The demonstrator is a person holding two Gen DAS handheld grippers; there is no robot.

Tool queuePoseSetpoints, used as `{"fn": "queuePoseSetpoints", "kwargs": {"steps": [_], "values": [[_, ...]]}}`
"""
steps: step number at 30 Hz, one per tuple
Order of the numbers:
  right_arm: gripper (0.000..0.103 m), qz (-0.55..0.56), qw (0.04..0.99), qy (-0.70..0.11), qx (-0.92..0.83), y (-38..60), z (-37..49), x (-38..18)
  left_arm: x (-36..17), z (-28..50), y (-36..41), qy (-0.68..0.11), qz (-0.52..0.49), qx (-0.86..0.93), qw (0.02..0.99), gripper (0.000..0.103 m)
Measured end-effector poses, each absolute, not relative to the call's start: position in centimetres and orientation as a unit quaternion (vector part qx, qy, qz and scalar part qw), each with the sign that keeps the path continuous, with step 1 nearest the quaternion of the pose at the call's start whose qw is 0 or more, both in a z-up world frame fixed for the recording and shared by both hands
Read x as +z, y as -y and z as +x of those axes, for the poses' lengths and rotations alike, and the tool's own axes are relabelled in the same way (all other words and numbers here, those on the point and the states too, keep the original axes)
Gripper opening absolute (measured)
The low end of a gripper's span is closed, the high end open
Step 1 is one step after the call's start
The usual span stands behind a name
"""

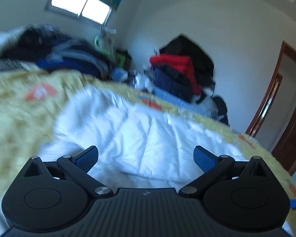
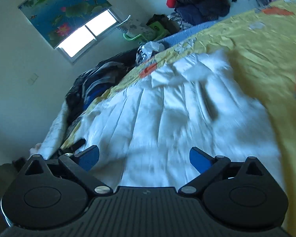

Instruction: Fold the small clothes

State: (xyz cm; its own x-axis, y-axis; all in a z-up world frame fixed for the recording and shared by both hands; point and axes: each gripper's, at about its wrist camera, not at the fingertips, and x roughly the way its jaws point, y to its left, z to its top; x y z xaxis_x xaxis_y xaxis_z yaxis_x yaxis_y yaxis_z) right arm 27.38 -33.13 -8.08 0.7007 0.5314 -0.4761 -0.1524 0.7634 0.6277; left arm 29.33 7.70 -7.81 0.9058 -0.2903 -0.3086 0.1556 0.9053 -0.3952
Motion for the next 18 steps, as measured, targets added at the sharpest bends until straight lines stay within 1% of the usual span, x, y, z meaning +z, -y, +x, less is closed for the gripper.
{"fn": "queuePoseSetpoints", "kwargs": {"steps": [3,7,9,11,13,18], "values": [[0.101,0.307,0.862,-0.36,0.184,36.2,22.5,-8.7,-7.1,23.0,-11.9,-0.173,-0.226,-0.081,0.955,0.103],[0.1,0.347,0.839,-0.397,0.132,39.9,17.5,-10.8,-8.4,15.7,-17.5,-0.217,-0.29,-0.019,0.932,0.103],[0.101,0.367,0.83,-0.405,0.113,41.6,15.6,-11.8,-8.9,13.4,-19.1,-0.238,-0.292,0.004,0.926,0.103],[0.1,0.394,0.816,-0.408,0.114,42.7,14.2,-12.8,-9.6,12.3,-20.3,-0.268,-0.296,0.013,0.917,0.103],[0.1,0.429,0.799,-0.401,0.132,43.6,13.3,-13.6,-10.8,12.2,-21.4,-0.304,-0.323,0.014,0.896,0.103],[0.103,0.464,0.762,-0.417,0.173,43.1,13.3,-14.4,-11.3,12.8,-22.4,-0.323,-0.364,-0.026,0.873,0.103]]}}
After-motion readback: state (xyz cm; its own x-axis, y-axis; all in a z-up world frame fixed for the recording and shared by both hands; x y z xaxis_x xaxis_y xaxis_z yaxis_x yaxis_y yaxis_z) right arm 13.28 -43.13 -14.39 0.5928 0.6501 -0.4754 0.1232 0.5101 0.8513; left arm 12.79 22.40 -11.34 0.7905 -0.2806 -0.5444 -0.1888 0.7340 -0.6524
